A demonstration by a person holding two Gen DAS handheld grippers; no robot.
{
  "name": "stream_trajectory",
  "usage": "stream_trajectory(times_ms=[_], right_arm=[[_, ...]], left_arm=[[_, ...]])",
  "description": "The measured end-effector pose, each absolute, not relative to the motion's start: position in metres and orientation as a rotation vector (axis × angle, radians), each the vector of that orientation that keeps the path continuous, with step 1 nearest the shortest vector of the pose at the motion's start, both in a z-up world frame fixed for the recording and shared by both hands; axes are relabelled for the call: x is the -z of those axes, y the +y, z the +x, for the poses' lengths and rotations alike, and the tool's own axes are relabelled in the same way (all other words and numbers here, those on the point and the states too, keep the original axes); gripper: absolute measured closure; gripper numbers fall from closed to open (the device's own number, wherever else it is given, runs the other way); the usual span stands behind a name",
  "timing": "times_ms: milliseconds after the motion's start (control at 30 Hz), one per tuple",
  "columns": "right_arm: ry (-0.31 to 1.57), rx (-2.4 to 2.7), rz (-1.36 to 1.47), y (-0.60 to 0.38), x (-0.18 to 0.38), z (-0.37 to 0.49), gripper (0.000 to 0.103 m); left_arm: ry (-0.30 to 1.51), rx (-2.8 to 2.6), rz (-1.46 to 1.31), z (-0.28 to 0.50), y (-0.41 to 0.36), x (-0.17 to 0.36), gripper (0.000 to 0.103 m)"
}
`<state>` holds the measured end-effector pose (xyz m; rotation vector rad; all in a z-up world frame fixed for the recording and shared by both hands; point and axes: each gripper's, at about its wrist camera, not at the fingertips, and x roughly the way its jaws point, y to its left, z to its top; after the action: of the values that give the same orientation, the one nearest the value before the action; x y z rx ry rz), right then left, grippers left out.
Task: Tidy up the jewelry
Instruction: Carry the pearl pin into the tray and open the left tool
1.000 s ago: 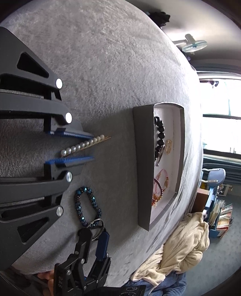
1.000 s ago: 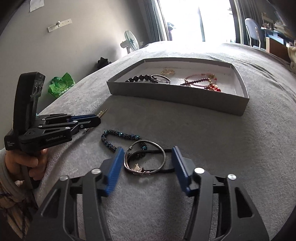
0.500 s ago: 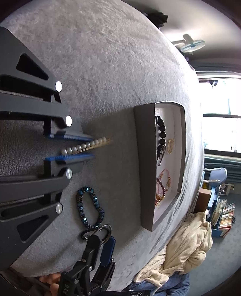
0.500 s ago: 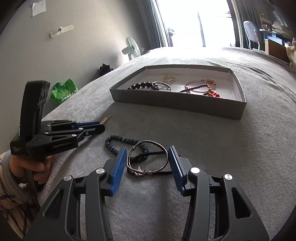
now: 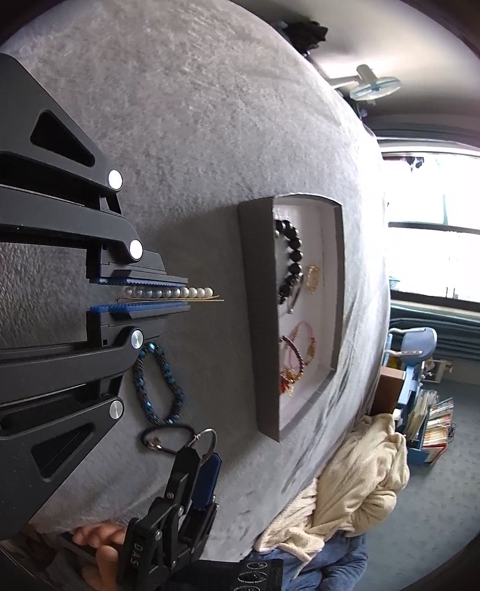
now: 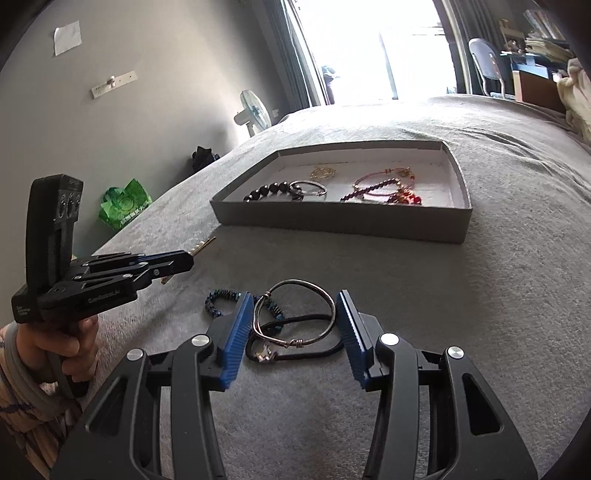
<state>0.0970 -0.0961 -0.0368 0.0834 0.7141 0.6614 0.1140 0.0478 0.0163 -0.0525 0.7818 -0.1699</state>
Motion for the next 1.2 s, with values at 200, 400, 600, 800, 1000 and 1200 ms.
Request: stream_trajectory(times_ms=[200,400,600,800,1000,1200], right_arm=[[0.710,-0.629,0.105,-0.101,0.030,0.108,0.056],[0.699,-0.599,0.102,-0.107,0.025,0.120,0.056],[0.693,-0.577,0.104,-0.112,0.020,0.135,0.056],[0.693,-0.570,0.080,-0.105,0.010,0.165,0.056],[0.717,-0.579,0.057,-0.086,0.005,0.205,0.056],[0.782,-0.564,-0.002,-0.061,0.017,0.237,0.056]], left_arm=[[0.759,0.180,-0.042,0.124,0.043,-0.029,0.095],[0.742,0.185,-0.029,0.140,0.042,-0.039,0.095],[0.734,0.187,-0.010,0.159,0.040,-0.043,0.095],[0.735,0.181,-0.007,0.189,0.044,-0.047,0.095],[0.773,0.152,-0.021,0.224,0.049,-0.043,0.095],[0.820,0.120,-0.006,0.250,0.050,-0.034,0.095]])
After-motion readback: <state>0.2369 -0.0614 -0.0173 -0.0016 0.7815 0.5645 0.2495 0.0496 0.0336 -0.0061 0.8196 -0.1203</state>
